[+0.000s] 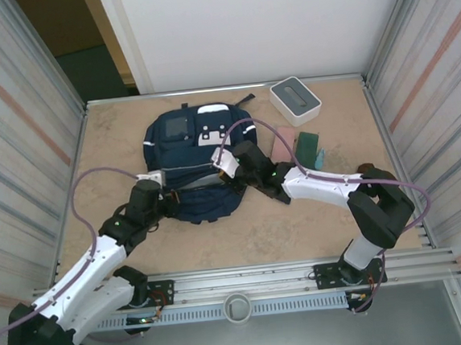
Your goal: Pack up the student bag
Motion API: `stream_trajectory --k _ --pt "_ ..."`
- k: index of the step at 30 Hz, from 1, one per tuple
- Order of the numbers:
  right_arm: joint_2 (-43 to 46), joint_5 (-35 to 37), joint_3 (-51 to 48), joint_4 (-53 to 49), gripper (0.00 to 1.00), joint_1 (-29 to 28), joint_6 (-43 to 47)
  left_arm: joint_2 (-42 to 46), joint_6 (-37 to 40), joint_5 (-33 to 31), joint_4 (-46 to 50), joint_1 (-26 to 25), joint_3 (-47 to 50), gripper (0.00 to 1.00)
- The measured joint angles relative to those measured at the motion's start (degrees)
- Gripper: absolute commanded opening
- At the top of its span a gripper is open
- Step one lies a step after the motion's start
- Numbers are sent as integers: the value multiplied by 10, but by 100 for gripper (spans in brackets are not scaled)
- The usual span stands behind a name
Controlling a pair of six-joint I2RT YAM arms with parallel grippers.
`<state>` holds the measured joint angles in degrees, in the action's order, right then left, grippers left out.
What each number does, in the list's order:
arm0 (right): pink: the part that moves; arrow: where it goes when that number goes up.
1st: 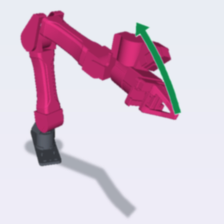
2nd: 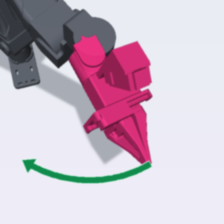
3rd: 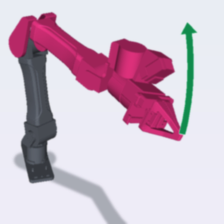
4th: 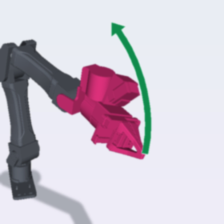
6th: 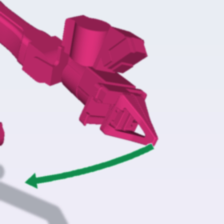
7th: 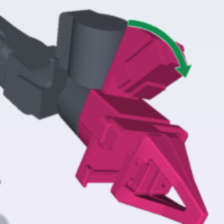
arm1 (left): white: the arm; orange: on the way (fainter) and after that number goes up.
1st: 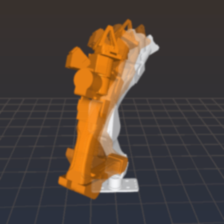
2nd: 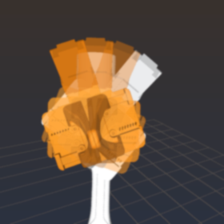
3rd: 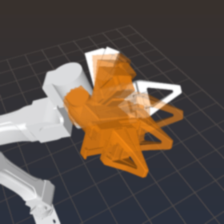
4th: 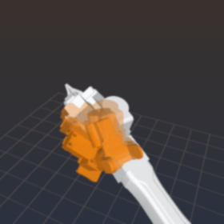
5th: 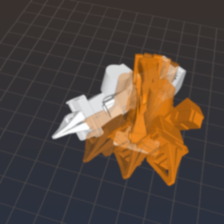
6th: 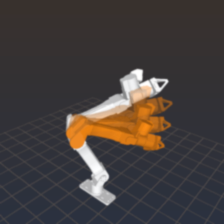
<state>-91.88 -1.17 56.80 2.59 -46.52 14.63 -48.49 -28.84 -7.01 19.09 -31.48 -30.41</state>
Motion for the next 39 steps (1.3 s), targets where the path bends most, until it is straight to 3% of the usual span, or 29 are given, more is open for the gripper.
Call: stream_trajectory --k 2,5,11,17,20,23,26,31,39 --pt "8 2 -1 -17 29 9 -3 -12 -3 -6 -2 -30 -1 0" --pt "36 4 -14 -33 42 11 -11 -28 -4 -6 -5 -46 -5 0" --pt "42 -7 5 -45 55 -33 -19 -34 -4 -6 -5 -46 -7 0" --pt "-36 -23 83 -57 62 -63 -4 -34 -4 -6 -6 -46 -7 0" --pt "-69 -32 105 -57 51 -63 -1 -30 -5 -7 -5 -45 -7 0" --pt "-90 -33 116 -57 26 -63 8 -21 -6 -1 -5 -30 -6 0" --pt "-93 -34 115 -56 10 -62 10 -11 -6 6 -5 -2 -5 0" --pt "-72 -41 76 -33 3 -59 15 1 -3 21 -7 51 2 0" --pt "-19 -78 26 -13 0 -30 13 -20 8 44 -33 119 5 0"
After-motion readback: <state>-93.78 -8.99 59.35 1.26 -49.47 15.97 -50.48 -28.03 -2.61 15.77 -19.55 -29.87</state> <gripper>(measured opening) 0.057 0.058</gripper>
